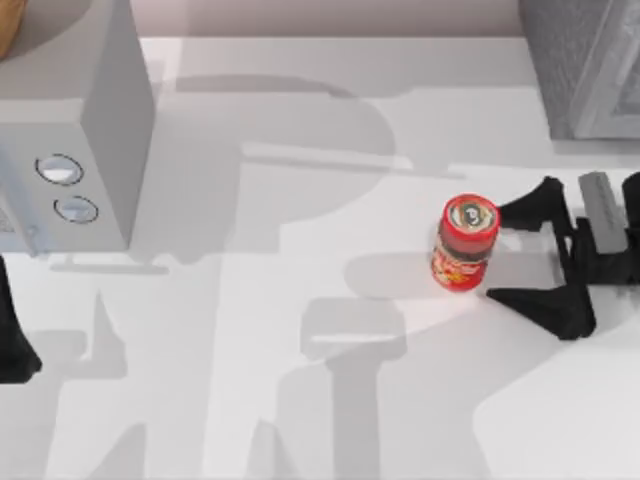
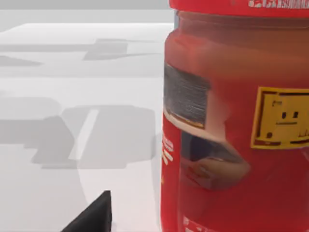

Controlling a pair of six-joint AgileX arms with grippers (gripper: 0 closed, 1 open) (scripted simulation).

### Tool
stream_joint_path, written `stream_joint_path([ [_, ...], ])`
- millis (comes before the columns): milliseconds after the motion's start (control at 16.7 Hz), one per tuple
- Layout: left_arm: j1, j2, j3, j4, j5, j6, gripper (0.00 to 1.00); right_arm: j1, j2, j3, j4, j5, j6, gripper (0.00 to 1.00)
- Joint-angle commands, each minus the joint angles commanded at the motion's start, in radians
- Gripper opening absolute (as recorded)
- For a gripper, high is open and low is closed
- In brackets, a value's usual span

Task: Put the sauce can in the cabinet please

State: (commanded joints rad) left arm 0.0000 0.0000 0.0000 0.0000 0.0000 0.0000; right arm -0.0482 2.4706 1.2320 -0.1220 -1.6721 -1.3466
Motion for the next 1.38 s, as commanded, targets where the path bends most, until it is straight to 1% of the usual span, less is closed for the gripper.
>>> stream_joint_path([
  [180, 0.0, 0.0, 0.0, 0.0, 0.0, 0.0, 1.0, 0.0, 0.0, 0.0, 0.0, 0.0, 0.0, 1.0],
  [240, 0.0, 0.0, 0.0, 0.0, 0.0, 0.0, 1.0, 0.01, -0.015, -0.02, 0.045, 0.081, 0.009, 1.0],
  [420, 0.0, 0.0, 0.0, 0.0, 0.0, 0.0, 1.0, 0.01, -0.007, -0.017, 0.019, 0.056, -0.006, 1.0],
  [600, 0.0, 0.0, 0.0, 0.0, 0.0, 0.0, 1.0, 0.013, 0.012, 0.007, -0.069, 0.016, -0.075, 1.0],
  [900, 0.0, 0.0, 0.0, 0.0, 0.0, 0.0, 1.0, 0.032, 0.054, 0.086, -0.31, 0.0, -0.279, 1.0],
  [1380, 0.0, 0.0, 0.0, 0.0, 0.0, 0.0, 1.0, 0.084, 0.137, 0.252, -0.809, -0.011, -0.698, 1.0],
])
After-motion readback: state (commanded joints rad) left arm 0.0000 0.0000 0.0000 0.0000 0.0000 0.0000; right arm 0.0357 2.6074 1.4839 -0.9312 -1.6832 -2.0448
